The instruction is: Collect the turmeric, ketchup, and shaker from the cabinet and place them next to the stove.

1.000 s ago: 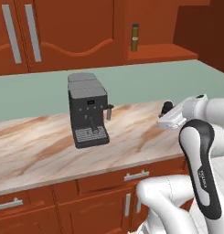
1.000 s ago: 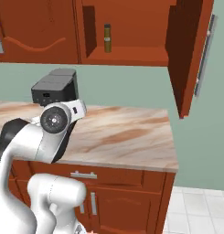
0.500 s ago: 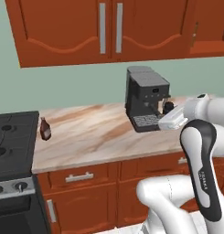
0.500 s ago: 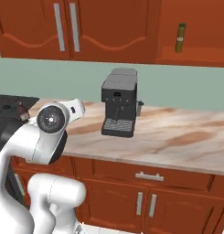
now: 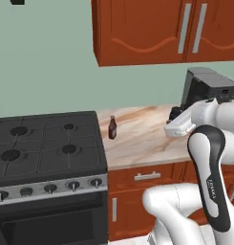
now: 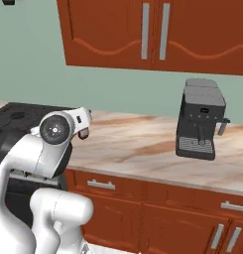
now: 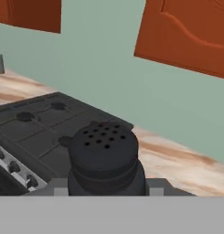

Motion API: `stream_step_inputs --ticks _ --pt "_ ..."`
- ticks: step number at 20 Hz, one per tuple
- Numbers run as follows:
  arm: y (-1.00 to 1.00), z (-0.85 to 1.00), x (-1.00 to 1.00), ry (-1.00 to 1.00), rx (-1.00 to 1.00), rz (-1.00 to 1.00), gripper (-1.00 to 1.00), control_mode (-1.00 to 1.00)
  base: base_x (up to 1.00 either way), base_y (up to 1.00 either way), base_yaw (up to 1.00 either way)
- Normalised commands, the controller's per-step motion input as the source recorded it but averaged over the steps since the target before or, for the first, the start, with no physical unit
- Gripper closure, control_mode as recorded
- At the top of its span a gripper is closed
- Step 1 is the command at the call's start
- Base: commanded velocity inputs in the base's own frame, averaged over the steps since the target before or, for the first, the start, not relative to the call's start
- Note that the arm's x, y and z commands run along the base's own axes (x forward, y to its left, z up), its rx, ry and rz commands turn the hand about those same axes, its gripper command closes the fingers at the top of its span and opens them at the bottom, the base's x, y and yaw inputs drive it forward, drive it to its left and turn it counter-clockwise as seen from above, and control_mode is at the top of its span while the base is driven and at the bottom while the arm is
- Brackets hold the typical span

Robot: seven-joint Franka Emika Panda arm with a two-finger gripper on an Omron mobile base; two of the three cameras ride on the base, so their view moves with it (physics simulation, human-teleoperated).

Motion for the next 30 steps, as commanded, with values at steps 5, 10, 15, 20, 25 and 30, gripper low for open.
stream_step_inputs --ticks 5,10,15,20,25,30 --pt "0.00 0.00 0.00 0.00 0.00 0.00 1.00 1.00 0.79 0.63 0.00" --pt "0.00 0.00 0.00 0.00 0.00 0.00 1.00 1.00 0.95 0.18 0.00" --pt "-0.16 -0.25 0.40 0.00 0.03 0.06 1.00 -1.00 0.33 0.00 0.00" --pt "-0.25 -0.98 0.47 0.01 -0.01 0.21 1.00 -1.00 0.00 0.00 0.00" --pt "0.00 -1.00 0.60 0.07 -0.07 0.31 1.00 -1.00 0.00 0.00 0.00" --pt "-0.06 -0.98 0.60 0.04 0.00 0.39 1.00 -1.00 0.00 0.00 0.00"
